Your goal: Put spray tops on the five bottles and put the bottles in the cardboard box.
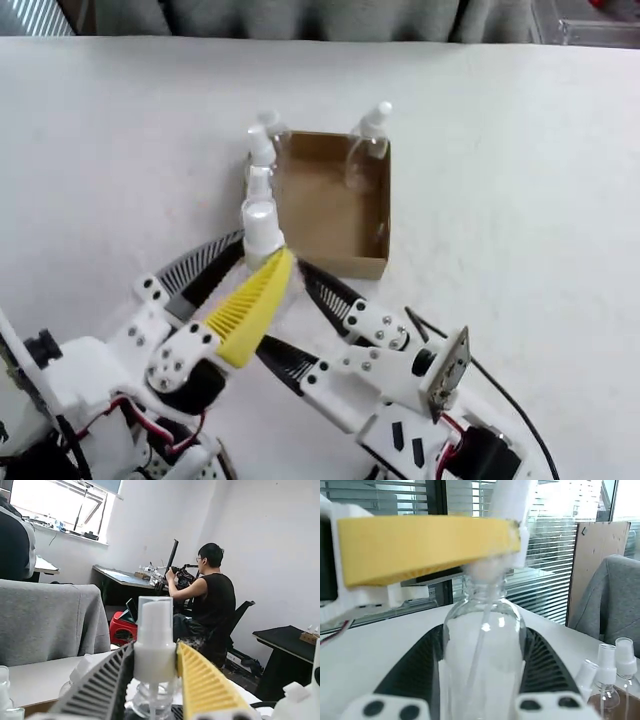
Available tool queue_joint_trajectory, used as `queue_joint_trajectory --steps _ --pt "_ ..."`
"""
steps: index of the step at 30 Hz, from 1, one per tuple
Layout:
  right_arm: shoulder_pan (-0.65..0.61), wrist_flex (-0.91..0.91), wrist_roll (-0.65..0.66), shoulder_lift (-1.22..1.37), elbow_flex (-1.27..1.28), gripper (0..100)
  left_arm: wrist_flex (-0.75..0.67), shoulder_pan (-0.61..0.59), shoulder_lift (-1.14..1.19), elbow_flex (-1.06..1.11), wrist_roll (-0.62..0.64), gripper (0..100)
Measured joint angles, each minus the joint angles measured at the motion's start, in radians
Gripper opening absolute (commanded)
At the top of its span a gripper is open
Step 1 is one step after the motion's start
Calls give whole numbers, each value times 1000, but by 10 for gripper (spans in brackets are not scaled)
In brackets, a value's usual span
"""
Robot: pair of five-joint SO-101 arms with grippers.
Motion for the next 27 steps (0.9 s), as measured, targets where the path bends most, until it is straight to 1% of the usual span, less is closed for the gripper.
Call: queue_joint_trajectory --steps 2,7,9,15,18,21,25,27 --pt "0 0 0 -9 0 15 18 0 -20 0 -3 61" --pt "-3 0 0 -6 0 15 51 0 -52 15 -6 243" --pt "-2 0 0 -11 0 15 61 -3 -58 18 -6 273" --pt "3 0 0 -12 0 15 63 -2 -66 18 -8 275" --pt "46 0 0 -12 0 15 69 -2 -66 17 -8 278" --pt "84 0 0 -12 0 15 133 2 -66 -41 -8 278" --pt "149 0 0 -12 0 15 247 -2 -66 -196 -8 275" --pt "161 -12 0 -12 0 15 311 -3 -66 -269 -8 275"
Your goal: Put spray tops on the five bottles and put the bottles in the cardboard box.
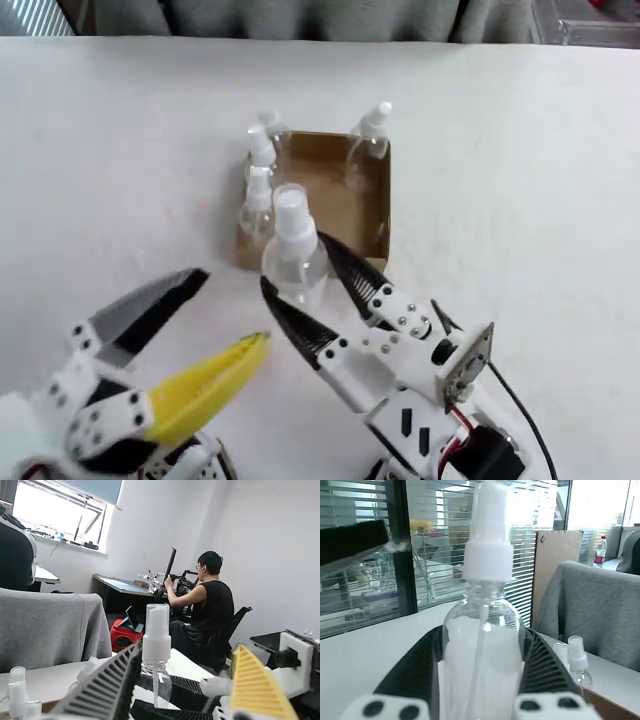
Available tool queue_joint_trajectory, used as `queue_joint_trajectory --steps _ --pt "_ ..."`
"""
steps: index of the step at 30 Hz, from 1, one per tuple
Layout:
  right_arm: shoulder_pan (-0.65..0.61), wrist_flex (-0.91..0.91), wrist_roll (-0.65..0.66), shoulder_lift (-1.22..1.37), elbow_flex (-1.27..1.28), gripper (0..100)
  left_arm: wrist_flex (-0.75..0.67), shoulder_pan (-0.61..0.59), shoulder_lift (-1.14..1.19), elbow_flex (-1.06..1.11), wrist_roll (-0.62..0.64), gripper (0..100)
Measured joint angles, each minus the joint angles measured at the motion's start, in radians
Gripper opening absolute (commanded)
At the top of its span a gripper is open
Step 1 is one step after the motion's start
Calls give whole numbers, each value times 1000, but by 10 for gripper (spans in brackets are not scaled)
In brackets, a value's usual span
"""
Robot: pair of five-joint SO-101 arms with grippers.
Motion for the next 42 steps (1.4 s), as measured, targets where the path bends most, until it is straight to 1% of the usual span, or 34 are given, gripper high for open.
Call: queue_joint_trajectory --steps 3,6,8,10,13,14,16,18,22,27,30,34,38,42 --pt "34 -41 0 0 0 15 91 0 -2 -87 0 274" --pt "64 -84 0 18 -2 15 195 3 -2 -127 0 273" --pt "75 -95 0 71 -20 15 262 3 -2 -129 0 246" --pt "83 -98 0 144 -71 15 293 3 -3 -123 0 178" --pt "91 -98 0 267 -184 15 293 3 -40 -75 0 30" --pt "91 -98 0 307 -222 15 275 3 -61 -44 0 11" --pt "87 -98 0 384 -304 15 219 6 -107 26 0 60" --pt "86 -98 0 446 -373 15 192 6 -117 91 0 72" --pt "87 -98 -25 539 -473 15 147 8 -117 196 0 21" --pt "86 -98 -124 631 -559 15 -23 81 -117 373 0 23" --pt "86 -98 -160 671 -577 15 -138 97 -117 489 0 23" --pt "84 -64 -172 674 -578 15 -276 97 -114 595 0 23" --pt "41 18 -175 678 -578 15 -423 109 -114 687 0 23" --pt "43 57 -175 660 -578 15 -519 89 -114 755 0 22"
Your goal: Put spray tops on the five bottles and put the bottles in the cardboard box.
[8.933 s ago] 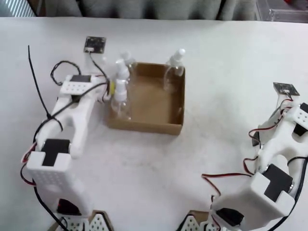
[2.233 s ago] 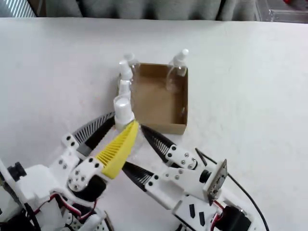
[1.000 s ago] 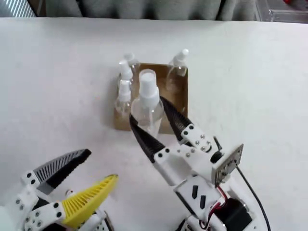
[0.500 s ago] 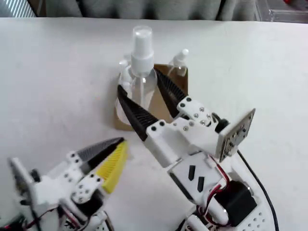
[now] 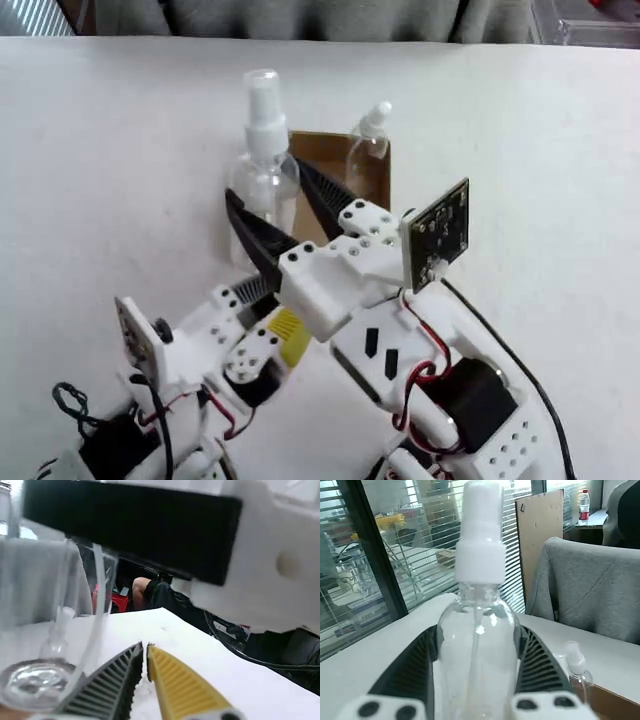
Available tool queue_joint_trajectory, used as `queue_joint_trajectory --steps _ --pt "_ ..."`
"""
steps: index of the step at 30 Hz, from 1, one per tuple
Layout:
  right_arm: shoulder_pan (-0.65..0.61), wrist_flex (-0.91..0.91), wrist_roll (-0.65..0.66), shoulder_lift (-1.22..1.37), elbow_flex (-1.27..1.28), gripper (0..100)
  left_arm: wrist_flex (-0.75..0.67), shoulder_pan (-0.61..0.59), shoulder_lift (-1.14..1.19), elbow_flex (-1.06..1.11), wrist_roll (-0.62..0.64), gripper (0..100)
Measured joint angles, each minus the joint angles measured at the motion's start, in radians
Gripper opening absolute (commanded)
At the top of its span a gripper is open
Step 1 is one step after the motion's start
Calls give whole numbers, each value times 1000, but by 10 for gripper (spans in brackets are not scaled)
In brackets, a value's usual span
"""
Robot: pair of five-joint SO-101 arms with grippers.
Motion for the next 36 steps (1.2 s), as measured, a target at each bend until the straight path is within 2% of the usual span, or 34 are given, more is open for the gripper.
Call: queue_joint_trajectory --steps 5,14,18,21,24,29,33,36 --pt "0 92 0 -61 -2 15 -84 -69 3 49 2 22" --pt "28 81 0 -81 -2 15 -71 -83 5 51 2 22" --pt "132 54 0 -84 -2 15 57 -100 11 40 2 23" --pt "218 52 17 -84 5 15 233 -107 5 -23 -17 23" --pt "288 52 28 -86 38 15 417 -140 5 -129 -92 23" --pt "376 44 34 -84 127 15 591 -328 0 -249 -146 23" --pt "430 34 34 -83 195 15 597 -526 0 -252 -153 23" --pt "456 -26 58 -83 262 15 597 -621 -2 -238 -153 23"
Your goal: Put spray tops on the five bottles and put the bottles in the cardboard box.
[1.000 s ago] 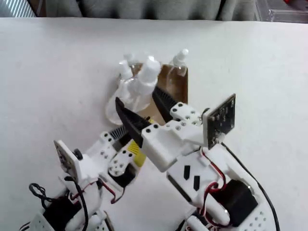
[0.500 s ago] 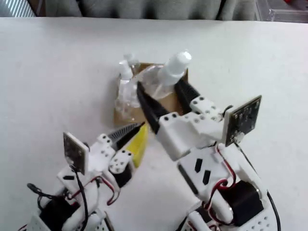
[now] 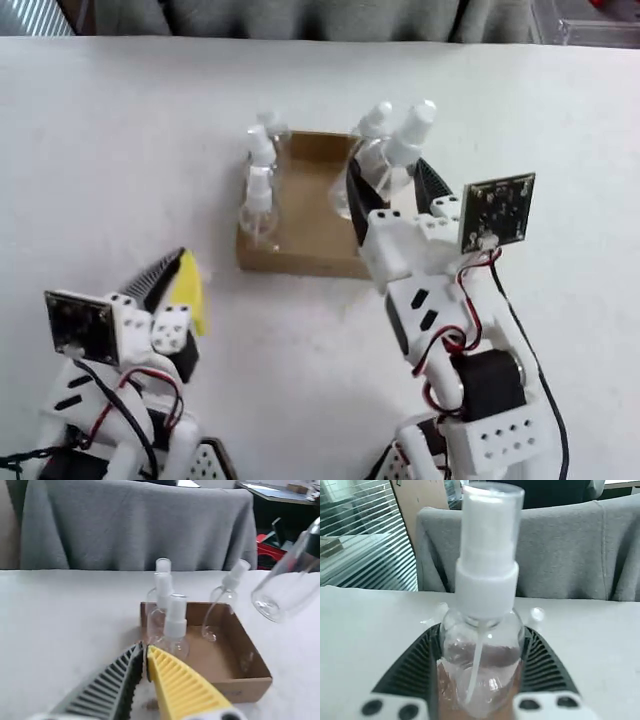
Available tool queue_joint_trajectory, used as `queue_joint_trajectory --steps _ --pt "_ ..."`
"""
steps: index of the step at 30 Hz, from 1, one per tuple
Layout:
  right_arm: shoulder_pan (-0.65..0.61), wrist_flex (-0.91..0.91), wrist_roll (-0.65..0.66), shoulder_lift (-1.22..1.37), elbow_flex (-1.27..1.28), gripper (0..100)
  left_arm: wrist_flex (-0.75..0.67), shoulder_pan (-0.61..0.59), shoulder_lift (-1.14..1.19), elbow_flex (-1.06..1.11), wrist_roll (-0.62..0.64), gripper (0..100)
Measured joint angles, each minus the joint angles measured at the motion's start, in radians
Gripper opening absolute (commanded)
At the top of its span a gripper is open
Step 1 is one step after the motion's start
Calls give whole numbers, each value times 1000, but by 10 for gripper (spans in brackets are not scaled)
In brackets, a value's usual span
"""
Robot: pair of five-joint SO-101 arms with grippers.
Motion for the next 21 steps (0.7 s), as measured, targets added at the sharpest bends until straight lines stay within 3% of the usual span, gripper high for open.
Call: queue_joint_trajectory --steps 7,13,21 --pt "11 -166 71 0 183 15 -117 -170 2 169 -48 22" --pt "18 -201 77 12 203 15 -272 -255 6 364 -63 22" --pt "41 -373 77 259 203 15 -459 -350 6 559 -63 22"
